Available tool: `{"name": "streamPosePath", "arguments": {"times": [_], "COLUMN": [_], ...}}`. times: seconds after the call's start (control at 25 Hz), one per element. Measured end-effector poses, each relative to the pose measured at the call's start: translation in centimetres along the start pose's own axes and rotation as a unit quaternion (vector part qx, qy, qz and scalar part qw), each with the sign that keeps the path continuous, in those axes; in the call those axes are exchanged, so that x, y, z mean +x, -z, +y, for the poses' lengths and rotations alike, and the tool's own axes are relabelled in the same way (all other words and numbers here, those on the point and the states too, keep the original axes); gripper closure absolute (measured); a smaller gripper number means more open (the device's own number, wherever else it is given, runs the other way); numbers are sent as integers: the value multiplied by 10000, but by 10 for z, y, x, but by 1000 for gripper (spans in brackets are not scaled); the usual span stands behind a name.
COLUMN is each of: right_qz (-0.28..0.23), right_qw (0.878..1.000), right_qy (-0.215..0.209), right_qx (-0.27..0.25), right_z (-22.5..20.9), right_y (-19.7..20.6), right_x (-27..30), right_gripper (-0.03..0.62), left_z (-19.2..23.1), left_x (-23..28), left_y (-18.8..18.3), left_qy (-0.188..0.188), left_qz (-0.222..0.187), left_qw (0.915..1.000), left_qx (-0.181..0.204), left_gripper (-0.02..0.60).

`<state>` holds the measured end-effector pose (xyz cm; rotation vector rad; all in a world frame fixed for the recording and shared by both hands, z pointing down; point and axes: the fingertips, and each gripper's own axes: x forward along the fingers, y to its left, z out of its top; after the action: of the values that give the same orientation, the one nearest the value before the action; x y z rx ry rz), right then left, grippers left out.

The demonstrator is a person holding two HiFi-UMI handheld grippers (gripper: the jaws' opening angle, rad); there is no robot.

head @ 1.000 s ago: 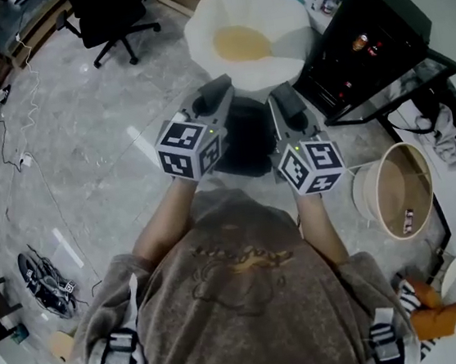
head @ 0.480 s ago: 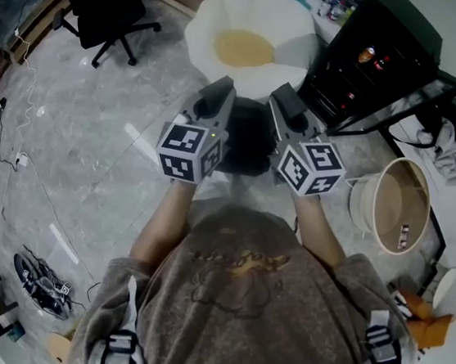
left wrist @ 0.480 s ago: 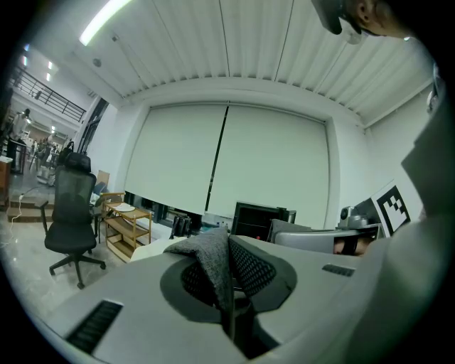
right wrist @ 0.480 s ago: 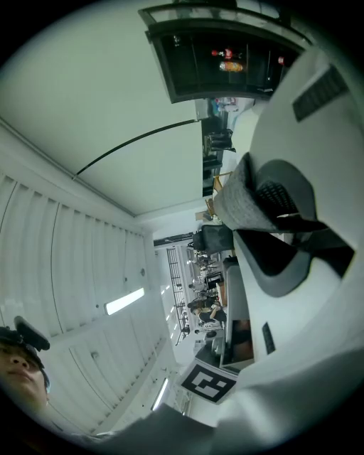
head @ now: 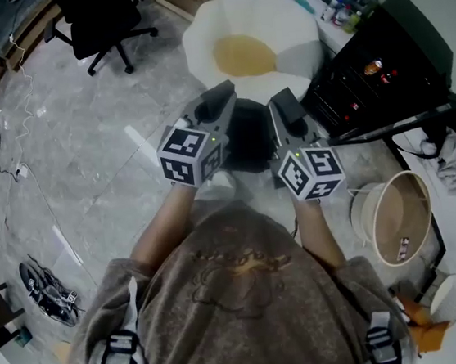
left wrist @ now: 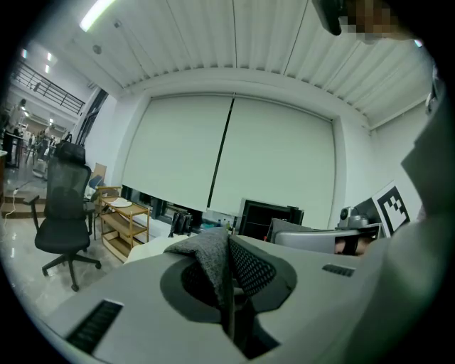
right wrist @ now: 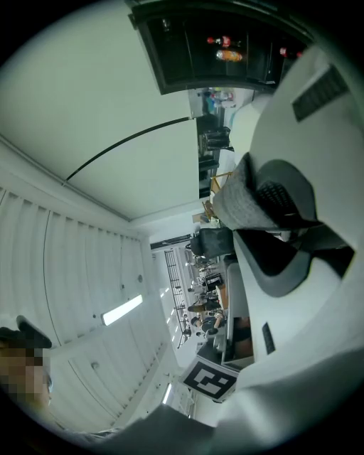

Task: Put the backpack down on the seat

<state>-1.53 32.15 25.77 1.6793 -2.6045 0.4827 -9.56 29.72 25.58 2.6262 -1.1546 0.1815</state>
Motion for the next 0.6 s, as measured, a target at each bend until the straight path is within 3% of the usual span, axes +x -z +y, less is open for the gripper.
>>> {"name": "streamPosePath", "arguments": {"times": [0.6], "right_qz": [94], "right_qw": [9997], "right_qy": [214], "right_qx": [122], "right_z": [-54], "right_y": [-32], "right_x": [110], "right_gripper": [559], "left_z": [79], "left_x": [98], "left_y": [-35], "left_qy": [271], "left_qz": [232], "left_qw": [9994], "left_qx": [-33], "left_gripper": [549]}}
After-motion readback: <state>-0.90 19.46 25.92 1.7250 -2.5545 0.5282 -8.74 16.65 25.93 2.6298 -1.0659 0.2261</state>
